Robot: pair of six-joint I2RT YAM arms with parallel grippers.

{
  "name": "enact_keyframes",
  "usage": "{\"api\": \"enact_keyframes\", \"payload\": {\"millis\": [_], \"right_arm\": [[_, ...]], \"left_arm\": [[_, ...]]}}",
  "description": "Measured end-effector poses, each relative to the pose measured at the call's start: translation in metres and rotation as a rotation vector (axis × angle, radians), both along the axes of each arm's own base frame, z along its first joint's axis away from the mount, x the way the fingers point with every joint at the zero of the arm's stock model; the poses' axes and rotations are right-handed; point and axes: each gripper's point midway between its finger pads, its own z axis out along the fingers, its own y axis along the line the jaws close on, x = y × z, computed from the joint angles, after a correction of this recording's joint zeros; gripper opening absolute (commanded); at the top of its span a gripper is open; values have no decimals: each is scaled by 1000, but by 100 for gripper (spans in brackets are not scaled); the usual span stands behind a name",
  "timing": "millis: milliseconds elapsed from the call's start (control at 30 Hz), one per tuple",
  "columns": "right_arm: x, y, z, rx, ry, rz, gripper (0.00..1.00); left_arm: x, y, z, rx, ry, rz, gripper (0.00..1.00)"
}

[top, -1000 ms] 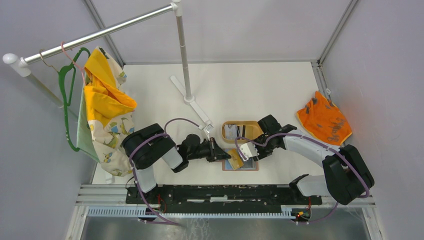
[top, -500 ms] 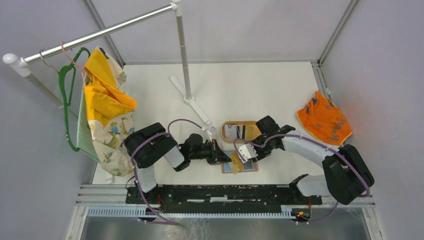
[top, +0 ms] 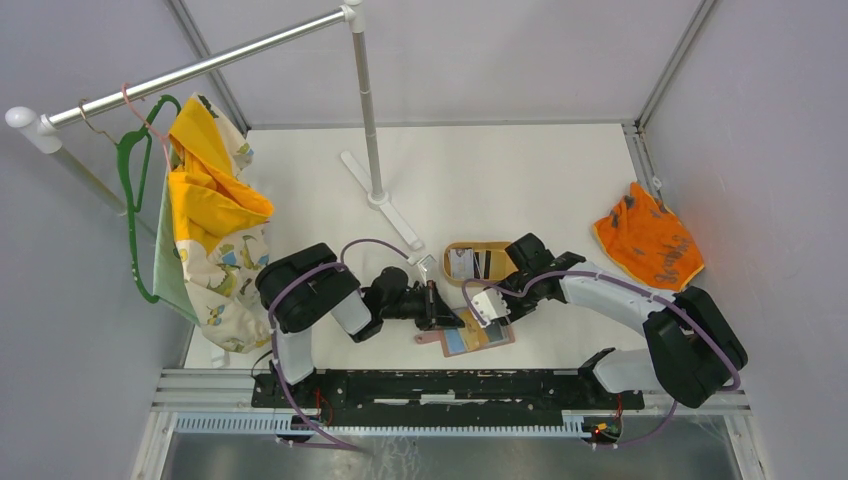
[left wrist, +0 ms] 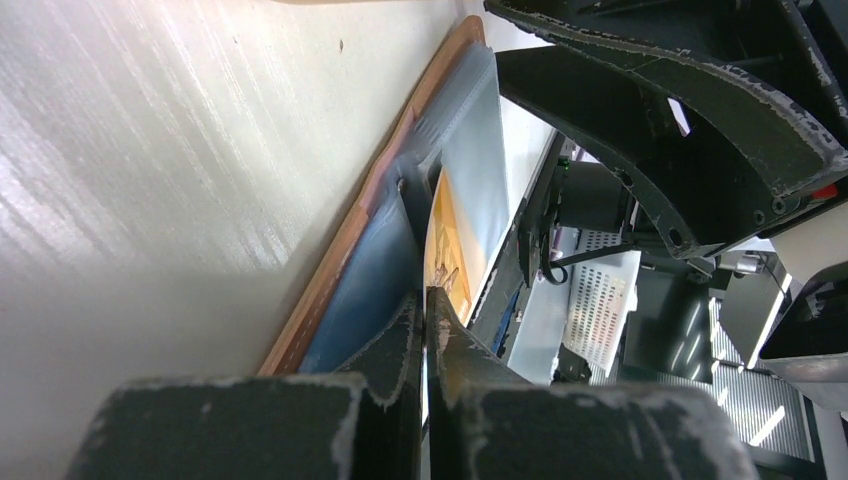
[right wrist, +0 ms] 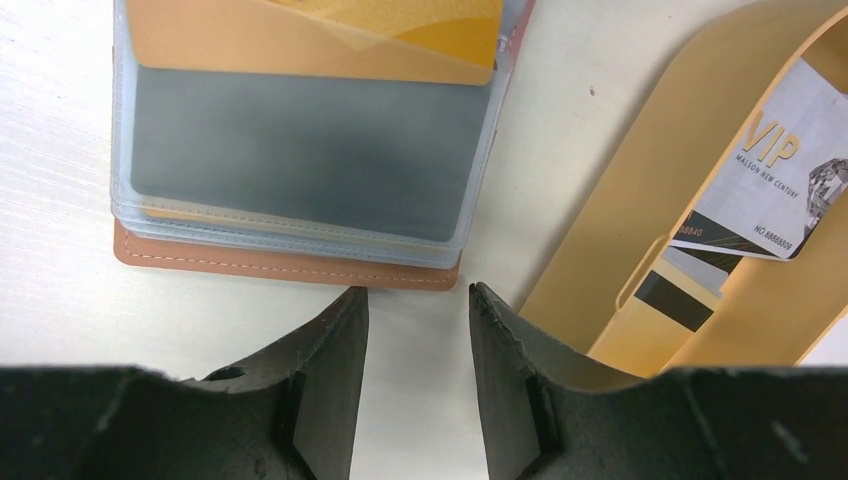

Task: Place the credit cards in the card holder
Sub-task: Insert the credit card into the card holder.

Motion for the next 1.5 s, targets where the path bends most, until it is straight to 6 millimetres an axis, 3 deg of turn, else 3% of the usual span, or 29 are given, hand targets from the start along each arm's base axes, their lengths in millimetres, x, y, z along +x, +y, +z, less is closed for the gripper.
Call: {"api": "enact_keyframes", "payload": {"millis": [633,833,967,1100,1200,1267,1400,1500], "right_arm": [[-2,10,1,12,-5,-1,49],[-1,10,2,9,-6,-26,53],[2,7,12,28,-26,-65,53],[2,15,39,120,-52,-58,46],[-14,34,56,225,-14,48,30],[-31,46,60,275,29,136,13],[-69,71,58,311,149,269,9],[-82,89,49,278,185,295,8]], "left_arm": [[1,-15,1,-36,47,-34,2],[2,-18,1,-32,55,-42,11],[2,-17,-2,-22,63,-40,20],[2,-17,-4,-7,76,-39,25],[2,-18,-3,-4,78,-40,27],[3,-18,-3,-2,80,-40,28],[3,-19,-3,4,84,-40,28],[3,-19,-3,6,86,-40,29]]}}
